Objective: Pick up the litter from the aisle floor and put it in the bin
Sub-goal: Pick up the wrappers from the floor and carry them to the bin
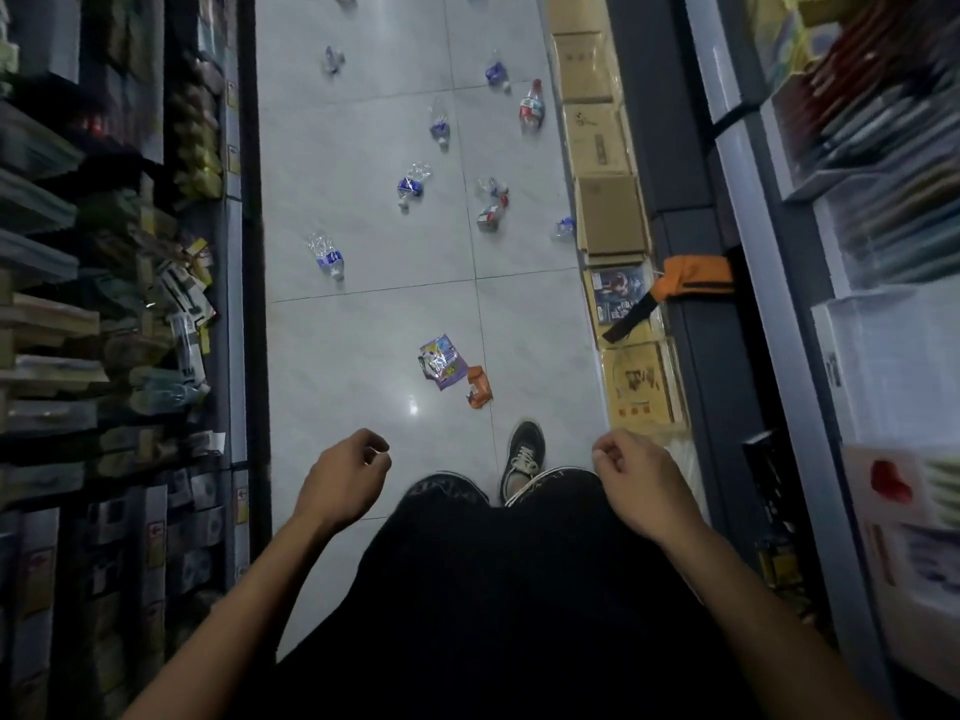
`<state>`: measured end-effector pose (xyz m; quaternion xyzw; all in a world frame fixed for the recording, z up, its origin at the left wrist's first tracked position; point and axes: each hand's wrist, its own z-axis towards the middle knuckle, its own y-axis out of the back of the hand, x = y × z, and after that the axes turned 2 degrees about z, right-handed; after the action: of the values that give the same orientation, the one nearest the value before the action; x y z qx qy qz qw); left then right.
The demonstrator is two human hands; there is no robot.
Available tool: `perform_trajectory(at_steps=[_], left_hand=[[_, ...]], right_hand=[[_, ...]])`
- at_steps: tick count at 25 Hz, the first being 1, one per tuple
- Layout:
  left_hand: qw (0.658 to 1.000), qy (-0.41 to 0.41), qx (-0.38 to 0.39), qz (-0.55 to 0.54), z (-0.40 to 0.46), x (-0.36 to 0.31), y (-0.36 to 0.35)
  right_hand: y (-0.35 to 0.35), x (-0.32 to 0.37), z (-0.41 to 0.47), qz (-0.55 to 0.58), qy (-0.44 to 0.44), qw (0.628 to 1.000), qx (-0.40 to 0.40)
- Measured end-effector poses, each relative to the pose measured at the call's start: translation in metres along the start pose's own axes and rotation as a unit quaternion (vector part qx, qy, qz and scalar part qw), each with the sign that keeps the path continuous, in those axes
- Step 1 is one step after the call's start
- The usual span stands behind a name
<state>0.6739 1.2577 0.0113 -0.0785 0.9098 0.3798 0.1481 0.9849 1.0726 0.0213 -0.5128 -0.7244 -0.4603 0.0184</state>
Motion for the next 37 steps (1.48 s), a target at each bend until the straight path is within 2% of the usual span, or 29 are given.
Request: perform_trajectory(at_steps=[5, 9, 16, 20, 23, 27, 30, 33, 37], left_hand=[[0.997, 0.065, 0.005, -0.045, 0.018, -0.003, 0.019], [0.99, 0.109, 0.0, -0.085, 0.051, 0.008, 0.05], [0.993, 0.082, 0.029, -0.074, 0.173, 0.011, 0.125], [0.995, 0.062, 0.066, -0.032, 0.256, -0.006, 0.112], [0.993, 0.064, 0.09, -0.029, 0.333, -0.014, 0.052], [0.991, 0.061, 0.122, -0.008, 0.458, 0.005, -0.086], [0.991, 0.051, 0.125, 0.013, 0.552, 0.034, -0.194], [0.992, 0.043, 0.094, 0.076, 0.64, 0.073, -0.294], [0.979, -0.047, 0.009, 0.196, 0.735, 0.119, -0.387]], right_hand=[[0.039, 0.071, 0.103, -0.054, 0.065, 0.996, 0.033], [0.041, 0.133, 0.165, -0.081, 0.08, 0.992, 0.055], [-0.001, 0.196, 0.227, -0.113, 0.03, 0.988, 0.101], [-0.044, 0.183, 0.276, -0.112, -0.004, 0.981, 0.16], [-0.1, 0.142, 0.335, -0.106, -0.034, 0.972, 0.206], [-0.219, 0.052, 0.425, -0.097, -0.105, 0.962, 0.233], [-0.322, -0.019, 0.485, -0.075, -0.159, 0.961, 0.213], [-0.424, -0.092, 0.546, -0.028, -0.228, 0.954, 0.193], [-0.533, -0.168, 0.617, 0.008, -0.28, 0.956, 0.09]])
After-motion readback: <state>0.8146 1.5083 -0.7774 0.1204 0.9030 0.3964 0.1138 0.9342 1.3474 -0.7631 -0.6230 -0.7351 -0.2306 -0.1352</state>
